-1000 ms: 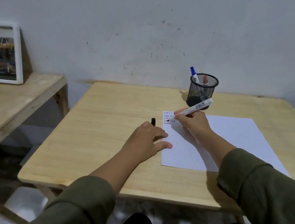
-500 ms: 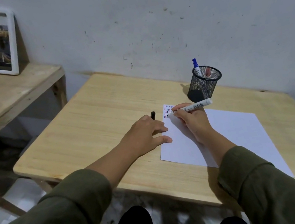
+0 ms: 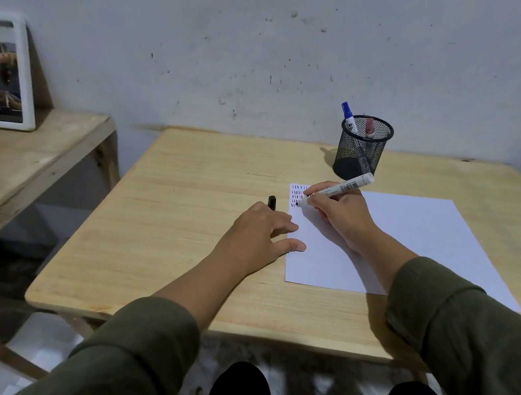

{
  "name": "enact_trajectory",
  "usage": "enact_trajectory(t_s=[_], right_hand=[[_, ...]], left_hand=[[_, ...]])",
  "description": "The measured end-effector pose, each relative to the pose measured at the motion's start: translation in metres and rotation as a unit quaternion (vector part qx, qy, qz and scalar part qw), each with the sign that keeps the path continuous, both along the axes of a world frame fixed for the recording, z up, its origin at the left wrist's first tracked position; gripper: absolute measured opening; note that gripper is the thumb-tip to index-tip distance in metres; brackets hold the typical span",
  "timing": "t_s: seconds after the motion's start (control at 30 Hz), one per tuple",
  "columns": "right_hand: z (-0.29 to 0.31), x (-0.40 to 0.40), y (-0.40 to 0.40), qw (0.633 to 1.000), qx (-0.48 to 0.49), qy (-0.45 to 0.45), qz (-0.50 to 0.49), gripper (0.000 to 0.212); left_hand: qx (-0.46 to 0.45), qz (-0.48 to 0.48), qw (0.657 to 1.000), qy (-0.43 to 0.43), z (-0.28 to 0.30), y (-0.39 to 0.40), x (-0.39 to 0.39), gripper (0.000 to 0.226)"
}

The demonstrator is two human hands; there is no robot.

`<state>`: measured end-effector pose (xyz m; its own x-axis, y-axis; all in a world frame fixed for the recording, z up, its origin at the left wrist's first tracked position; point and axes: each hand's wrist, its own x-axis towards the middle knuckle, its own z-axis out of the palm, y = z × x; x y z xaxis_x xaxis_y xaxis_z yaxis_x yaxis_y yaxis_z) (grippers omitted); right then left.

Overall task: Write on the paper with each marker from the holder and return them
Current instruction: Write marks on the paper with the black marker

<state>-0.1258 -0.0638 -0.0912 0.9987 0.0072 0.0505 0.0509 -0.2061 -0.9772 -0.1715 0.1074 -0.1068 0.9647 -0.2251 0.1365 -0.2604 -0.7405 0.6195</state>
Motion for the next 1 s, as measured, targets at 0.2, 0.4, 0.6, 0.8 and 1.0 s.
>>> enact_trajectory(t_s=[0.2, 0.4, 0.6, 0.8, 1.0], right_hand=[[-0.002, 0.002, 0.000, 1.000, -0.009, -0.002, -0.004, 0.012], [-0.001, 0.002, 0.000, 1.000, -0.010, 0.003, -0.006, 0.012], [0.001, 0.000, 0.001, 1.000, -0.004, 0.006, -0.003, 0.010], [0.002, -0.001, -0.002, 1.000, 0.026, -0.003, -0.004, 0.018], [0.010, -0.006, -0.006, 0.993, 0.118, 0.018, 0.001, 0.010]], left_hand=[[0.001, -0.001, 1.000, 0.002, -0.001, 0.000, 0.000, 0.048], [0.002, -0.001, 1.000, 0.000, -0.002, 0.000, 0.001, 0.047], [-0.001, 0.002, 1.000, -0.001, -0.003, 0.000, 0.002, 0.048], [0.018, -0.011, 0.999, -0.048, 0.003, -0.001, -0.002, 0.045], [-0.029, 0.132, 0.974, -0.180, 0.002, 0.004, 0.008, 0.044]])
